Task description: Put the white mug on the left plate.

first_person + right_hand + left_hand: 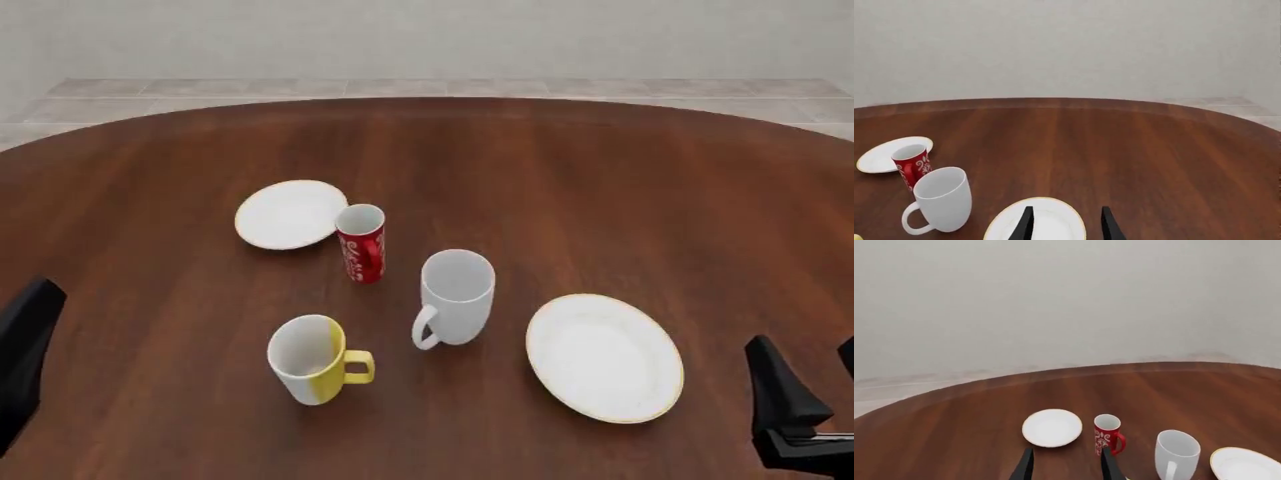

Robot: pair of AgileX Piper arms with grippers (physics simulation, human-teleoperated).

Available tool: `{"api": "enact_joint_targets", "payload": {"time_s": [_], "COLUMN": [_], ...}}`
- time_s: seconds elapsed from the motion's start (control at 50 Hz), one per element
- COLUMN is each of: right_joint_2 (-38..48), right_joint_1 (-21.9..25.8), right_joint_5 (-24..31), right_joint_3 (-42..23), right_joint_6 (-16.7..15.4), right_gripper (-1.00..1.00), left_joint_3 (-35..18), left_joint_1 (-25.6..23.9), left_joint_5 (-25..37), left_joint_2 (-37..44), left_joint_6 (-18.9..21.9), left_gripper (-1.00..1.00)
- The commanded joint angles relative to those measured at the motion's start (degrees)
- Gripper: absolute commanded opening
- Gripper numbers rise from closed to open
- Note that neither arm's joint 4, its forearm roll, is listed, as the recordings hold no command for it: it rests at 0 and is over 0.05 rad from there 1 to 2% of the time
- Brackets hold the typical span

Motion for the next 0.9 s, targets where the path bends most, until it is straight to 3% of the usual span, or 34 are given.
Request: {"api": "enact_joint_targets", "payload": {"time_s": [0.02,0.06,0.12,0.3,0.4,0.6,0.66,0.68,0.7,0.72,0.9], "right_joint_2": [0.0,0.1,0.0,1.0,0.9,1.2,1.2,1.2,1.1,1.0,0.9], "right_joint_1": [-0.1,-0.1,-0.2,-0.1,-0.2,-0.1,-0.2,-0.2,-0.2,-0.2,-0.3], "right_joint_5": [-0.4,-0.6,-0.5,-1.3,-1.5,-2.0,-2.0,-1.9,-1.9,-1.8,-1.9], "right_joint_3": [0.3,0.5,0.5,0.5,0.7,0.9,0.9,0.9,0.9,0.8,1.0], "right_joint_6": [0.0,-0.1,-0.1,-0.2,-0.1,-0.2,-0.2,-0.2,-0.2,-0.2,-0.3], "right_gripper": [1.00,1.00,1.00,1.00,1.00,1.00,1.00,1.00,1.00,1.00,1.00], "left_joint_3": [-4.9,-5.2,-6.6,-12.4,-15.4,-20.4,-21.4,-21.2,-21.4,-21.8,-24.0], "left_joint_1": [-4.4,-7.1,-7.7,-12.1,-15.9,-23.2,-23.5,-22.9,-24.9,-26.0,-30.1], "left_joint_5": [-0.6,-1.7,-1.7,0.0,1.4,3.5,4.0,3.3,3.0,3.6,4.5], "left_joint_2": [7.9,12.2,14.1,22.5,29.2,35.7,36.0,34.7,35.6,37.2,41.0], "left_joint_6": [0.3,-0.9,0.8,-0.2,-4.6,-2.8,-0.4,2.9,3.1,0.5,3.7], "left_gripper": [1.00,1.00,1.00,1.00,1.00,1.00,1.00,1.00,1.00,1.00,1.00]}}
